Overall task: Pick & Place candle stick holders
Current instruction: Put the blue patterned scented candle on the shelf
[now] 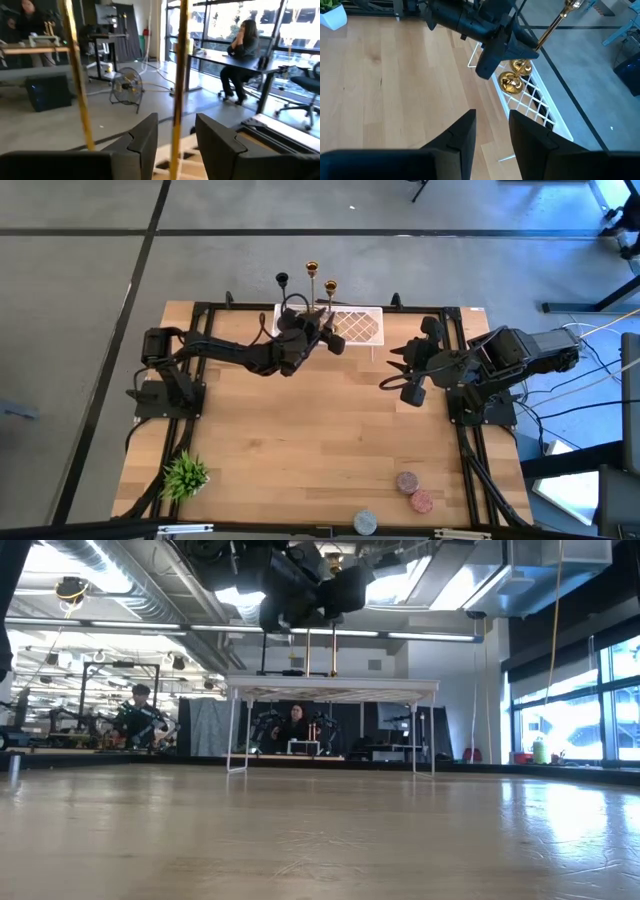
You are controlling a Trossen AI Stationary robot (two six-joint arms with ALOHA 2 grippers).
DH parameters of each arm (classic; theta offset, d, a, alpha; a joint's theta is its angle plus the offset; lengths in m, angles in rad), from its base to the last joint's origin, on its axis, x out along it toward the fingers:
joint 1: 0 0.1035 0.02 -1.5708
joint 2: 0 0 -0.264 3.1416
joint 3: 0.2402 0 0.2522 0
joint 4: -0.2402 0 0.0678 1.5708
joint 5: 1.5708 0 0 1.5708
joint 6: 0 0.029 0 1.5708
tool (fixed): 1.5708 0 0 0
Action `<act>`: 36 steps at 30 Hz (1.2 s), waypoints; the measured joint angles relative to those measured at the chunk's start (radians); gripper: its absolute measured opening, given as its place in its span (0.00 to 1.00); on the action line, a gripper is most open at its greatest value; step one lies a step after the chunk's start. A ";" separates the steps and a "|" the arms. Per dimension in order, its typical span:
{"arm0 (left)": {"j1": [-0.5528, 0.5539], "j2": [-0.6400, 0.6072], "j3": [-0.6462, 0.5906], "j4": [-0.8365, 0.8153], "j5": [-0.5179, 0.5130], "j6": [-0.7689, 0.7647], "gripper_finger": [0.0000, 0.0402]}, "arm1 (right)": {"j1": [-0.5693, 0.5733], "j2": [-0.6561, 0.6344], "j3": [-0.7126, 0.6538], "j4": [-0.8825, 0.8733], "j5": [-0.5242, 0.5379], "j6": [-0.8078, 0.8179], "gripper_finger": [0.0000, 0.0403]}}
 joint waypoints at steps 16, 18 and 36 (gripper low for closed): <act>-0.037 -0.034 0.000 -0.020 -0.064 0.033 0.42 | 0.001 0.000 0.000 0.007 -0.003 0.003 0.30; -0.044 -0.043 0.000 -0.045 -0.076 0.034 0.43 | 0.001 0.000 0.000 0.007 -0.003 0.003 0.30; -0.127 -0.117 0.000 -0.134 -0.147 0.004 0.45 | 0.001 0.000 0.000 0.010 -0.003 -0.004 0.30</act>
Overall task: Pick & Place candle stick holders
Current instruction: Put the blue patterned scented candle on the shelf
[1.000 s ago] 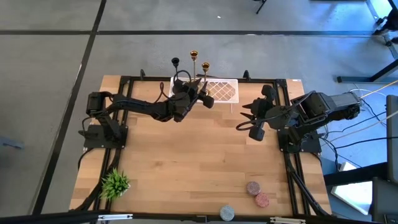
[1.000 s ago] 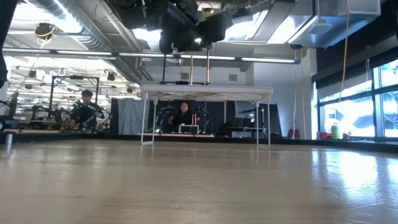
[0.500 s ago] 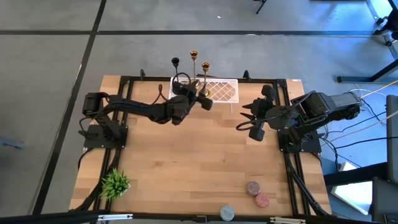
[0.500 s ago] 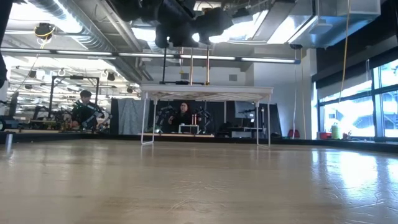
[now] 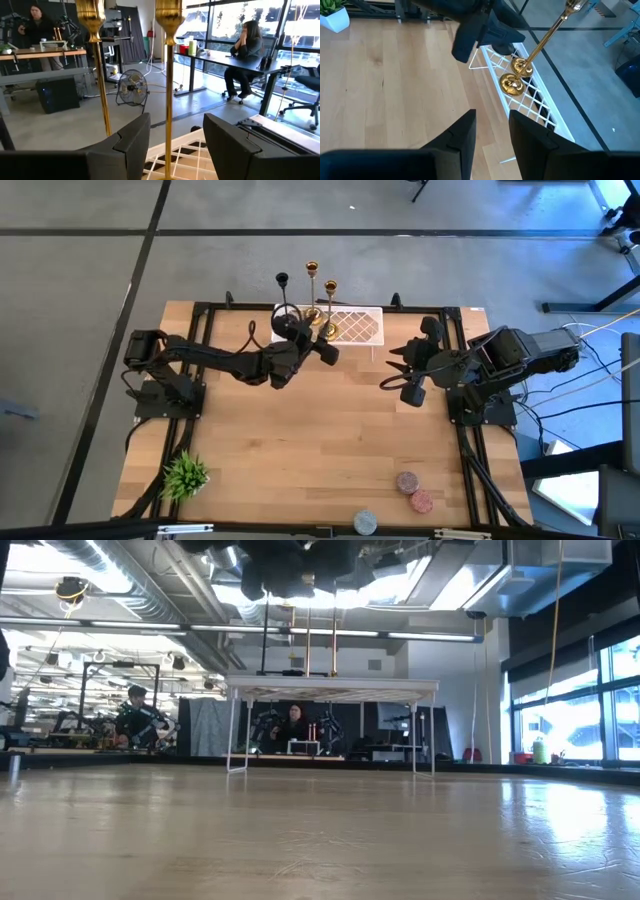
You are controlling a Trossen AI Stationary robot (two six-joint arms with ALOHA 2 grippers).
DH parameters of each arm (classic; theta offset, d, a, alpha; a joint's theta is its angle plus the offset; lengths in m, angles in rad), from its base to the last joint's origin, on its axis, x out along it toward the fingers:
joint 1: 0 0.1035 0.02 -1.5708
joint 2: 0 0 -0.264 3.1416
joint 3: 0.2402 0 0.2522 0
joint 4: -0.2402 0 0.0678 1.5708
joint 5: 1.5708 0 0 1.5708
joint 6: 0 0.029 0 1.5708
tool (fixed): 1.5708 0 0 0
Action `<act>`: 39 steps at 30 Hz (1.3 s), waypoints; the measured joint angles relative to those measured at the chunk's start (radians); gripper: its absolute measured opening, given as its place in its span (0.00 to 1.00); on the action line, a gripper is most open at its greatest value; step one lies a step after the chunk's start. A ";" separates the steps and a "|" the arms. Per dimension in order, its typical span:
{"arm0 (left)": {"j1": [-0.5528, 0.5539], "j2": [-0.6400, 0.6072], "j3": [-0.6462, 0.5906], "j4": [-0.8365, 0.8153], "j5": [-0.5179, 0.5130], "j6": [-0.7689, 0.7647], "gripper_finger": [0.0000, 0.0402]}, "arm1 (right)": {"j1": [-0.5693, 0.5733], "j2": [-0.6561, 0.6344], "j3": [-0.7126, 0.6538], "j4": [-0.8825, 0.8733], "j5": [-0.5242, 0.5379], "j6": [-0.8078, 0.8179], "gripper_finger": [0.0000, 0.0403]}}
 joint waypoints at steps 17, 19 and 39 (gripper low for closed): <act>-0.109 -0.022 0.000 -0.072 -0.030 -0.158 0.45 | 0.001 0.000 0.000 0.018 0.000 0.000 0.30; -0.122 -0.022 0.000 -0.071 -0.029 -0.185 0.45 | 0.004 0.000 0.000 0.018 0.000 0.005 0.30; -0.126 -0.083 0.001 -0.075 0.774 -0.568 0.45 | 0.067 0.055 0.000 0.147 0.011 0.065 0.30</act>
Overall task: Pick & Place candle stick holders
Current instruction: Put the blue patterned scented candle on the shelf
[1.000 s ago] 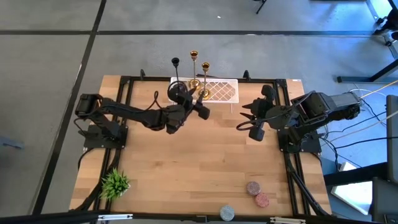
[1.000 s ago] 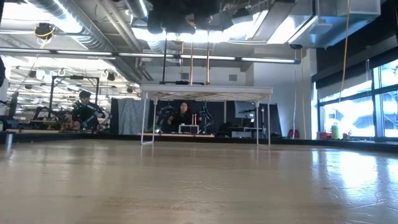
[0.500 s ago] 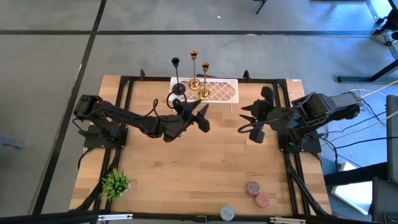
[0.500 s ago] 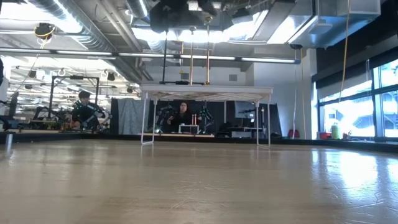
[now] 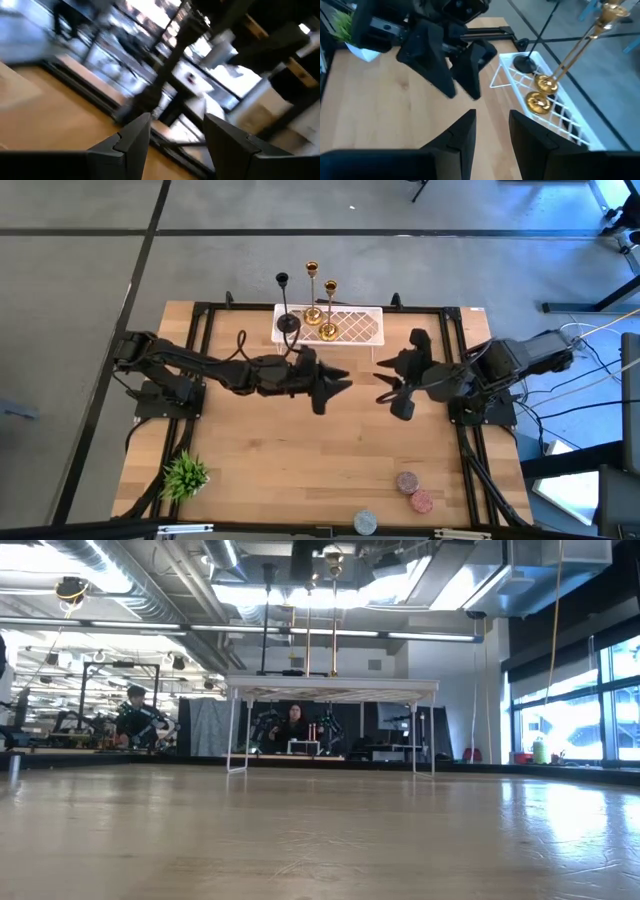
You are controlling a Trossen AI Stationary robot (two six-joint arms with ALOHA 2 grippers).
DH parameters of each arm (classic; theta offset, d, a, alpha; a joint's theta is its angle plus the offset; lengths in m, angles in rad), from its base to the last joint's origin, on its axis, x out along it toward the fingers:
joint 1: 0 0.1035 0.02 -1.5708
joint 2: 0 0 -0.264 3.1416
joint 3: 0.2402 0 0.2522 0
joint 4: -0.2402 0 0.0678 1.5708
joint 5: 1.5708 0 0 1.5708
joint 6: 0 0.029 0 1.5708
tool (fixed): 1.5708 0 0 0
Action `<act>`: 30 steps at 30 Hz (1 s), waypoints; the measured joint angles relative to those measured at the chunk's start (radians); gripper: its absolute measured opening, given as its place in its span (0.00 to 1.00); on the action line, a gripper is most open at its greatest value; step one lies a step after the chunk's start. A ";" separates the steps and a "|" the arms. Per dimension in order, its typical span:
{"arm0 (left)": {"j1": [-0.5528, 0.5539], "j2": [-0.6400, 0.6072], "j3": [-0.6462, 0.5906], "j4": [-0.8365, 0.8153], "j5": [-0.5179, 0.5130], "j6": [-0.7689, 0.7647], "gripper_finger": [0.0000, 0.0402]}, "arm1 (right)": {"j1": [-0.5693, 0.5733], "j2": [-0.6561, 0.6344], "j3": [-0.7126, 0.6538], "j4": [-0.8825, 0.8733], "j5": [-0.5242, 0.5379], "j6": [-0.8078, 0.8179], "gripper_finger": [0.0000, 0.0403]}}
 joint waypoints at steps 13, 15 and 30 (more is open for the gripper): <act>-0.030 -0.142 -0.001 -0.321 0.388 -0.046 0.45 | 0.070 0.125 0.000 0.064 0.024 0.345 0.30; -0.051 -0.161 0.000 -0.391 0.387 -0.029 0.45 | 0.086 0.143 0.000 0.065 0.023 0.389 0.30; -0.234 -0.175 -0.001 -0.715 0.169 0.033 0.45 | 0.230 0.184 0.000 0.026 -0.207 0.713 0.30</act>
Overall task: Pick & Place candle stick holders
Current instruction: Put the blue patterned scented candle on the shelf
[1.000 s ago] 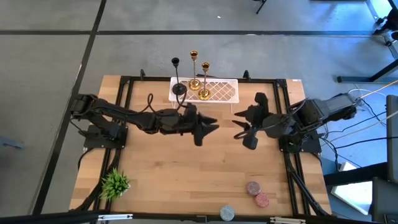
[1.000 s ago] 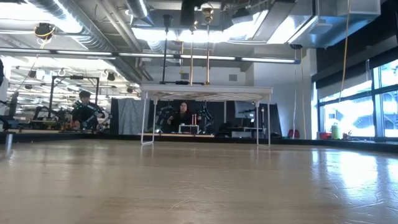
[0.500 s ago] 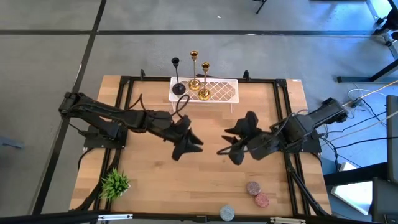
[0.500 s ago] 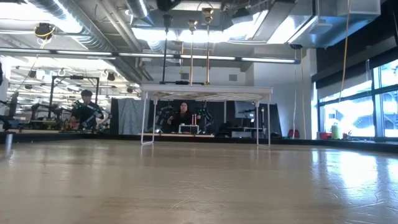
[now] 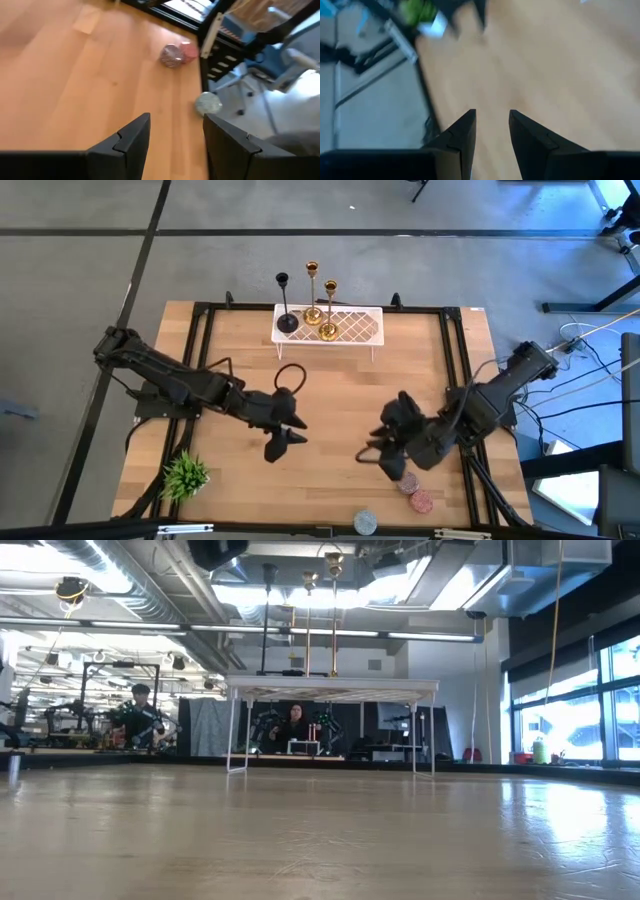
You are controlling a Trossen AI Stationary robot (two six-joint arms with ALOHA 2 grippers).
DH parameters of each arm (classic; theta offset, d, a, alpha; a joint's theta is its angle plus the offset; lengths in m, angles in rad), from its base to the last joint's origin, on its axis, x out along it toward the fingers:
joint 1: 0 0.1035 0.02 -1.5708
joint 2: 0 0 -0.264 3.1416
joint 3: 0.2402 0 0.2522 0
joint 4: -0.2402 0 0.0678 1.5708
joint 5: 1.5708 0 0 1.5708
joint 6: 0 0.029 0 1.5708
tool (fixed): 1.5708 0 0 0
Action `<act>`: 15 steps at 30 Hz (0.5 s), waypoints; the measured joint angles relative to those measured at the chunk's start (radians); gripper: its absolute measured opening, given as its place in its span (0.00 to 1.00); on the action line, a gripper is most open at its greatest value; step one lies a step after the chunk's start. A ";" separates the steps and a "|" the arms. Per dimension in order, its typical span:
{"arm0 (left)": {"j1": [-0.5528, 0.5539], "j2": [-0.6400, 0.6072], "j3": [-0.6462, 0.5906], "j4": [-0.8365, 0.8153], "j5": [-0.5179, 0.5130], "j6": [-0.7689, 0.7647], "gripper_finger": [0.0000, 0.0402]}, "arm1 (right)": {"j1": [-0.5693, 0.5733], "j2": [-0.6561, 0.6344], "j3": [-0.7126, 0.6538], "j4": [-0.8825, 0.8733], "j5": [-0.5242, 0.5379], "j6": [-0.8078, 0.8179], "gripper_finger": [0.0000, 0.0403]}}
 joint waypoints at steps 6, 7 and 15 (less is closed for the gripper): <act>-0.029 0.000 0.000 -0.037 -0.134 0.001 0.45 | 0.080 0.000 0.000 -0.078 -0.130 0.168 0.30; -0.029 0.000 0.000 -0.042 -0.152 -0.001 0.45 | 0.091 0.000 0.000 -0.096 -0.141 0.201 0.30; -0.029 0.000 0.000 -0.046 -0.187 -0.002 0.45 | 0.187 0.019 0.000 -0.266 -0.202 0.478 0.31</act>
